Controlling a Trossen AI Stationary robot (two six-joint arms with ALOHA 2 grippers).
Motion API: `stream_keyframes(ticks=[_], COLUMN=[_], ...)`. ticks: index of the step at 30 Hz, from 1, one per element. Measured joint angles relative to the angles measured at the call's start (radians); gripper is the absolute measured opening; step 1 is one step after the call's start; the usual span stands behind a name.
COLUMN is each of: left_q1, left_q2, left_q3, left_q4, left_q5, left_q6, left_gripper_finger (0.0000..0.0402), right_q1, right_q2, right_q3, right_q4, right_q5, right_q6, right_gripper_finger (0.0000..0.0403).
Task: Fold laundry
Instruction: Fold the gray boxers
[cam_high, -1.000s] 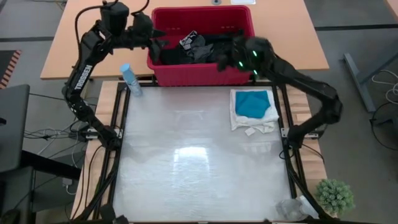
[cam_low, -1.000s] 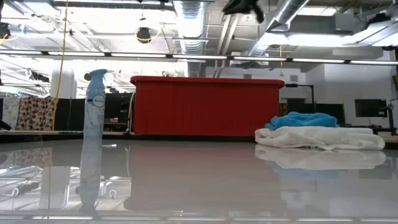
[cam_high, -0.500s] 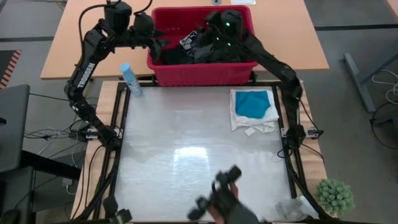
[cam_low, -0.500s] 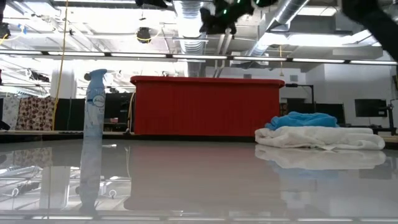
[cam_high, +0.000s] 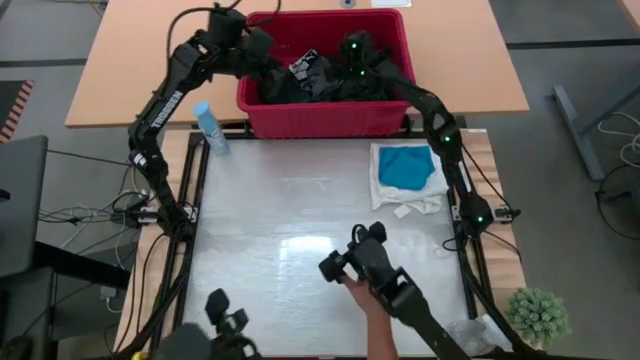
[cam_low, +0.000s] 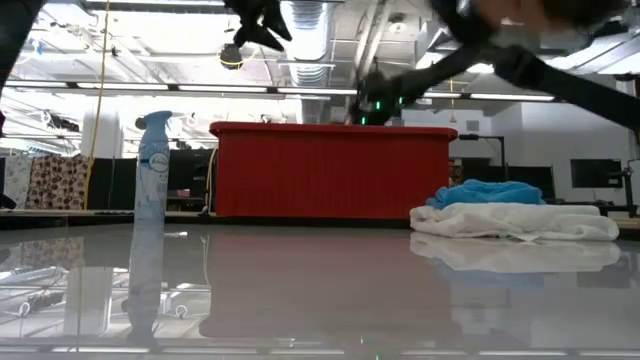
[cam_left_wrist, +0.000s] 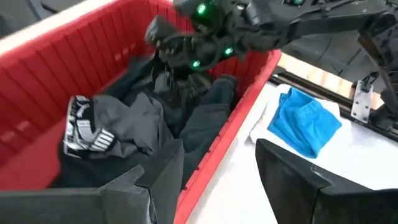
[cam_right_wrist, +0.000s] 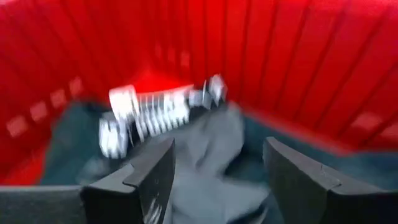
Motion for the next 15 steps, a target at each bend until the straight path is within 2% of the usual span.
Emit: stream_keyframes(ticks=[6,12,15], left_q1=[0.0,0.0,0.001], left_q2=[0.064,0.119,0.127], left_q3=[0.0,0.0,0.0], left_q4=[0.001,0.0,0.0], left_q5=[0.0,0.005,0.01], left_q6=[-0.015,-0.031,-0.038], left_gripper_finger=[0.0192,0.0192,0.0192], right_q1=[-0.021,-0.012,0.0], right_q2=[0.076,0.092,0.09], right_q3=[0.0,0.0,0.0], right_q4=[-0.034,-0.184,-0.194], right_q5=[-0.189,-0.178,-0.113], right_q6=[-0.015,-0.274,-0.344], right_gripper_finger=[0.0265,0.0265,0.0265])
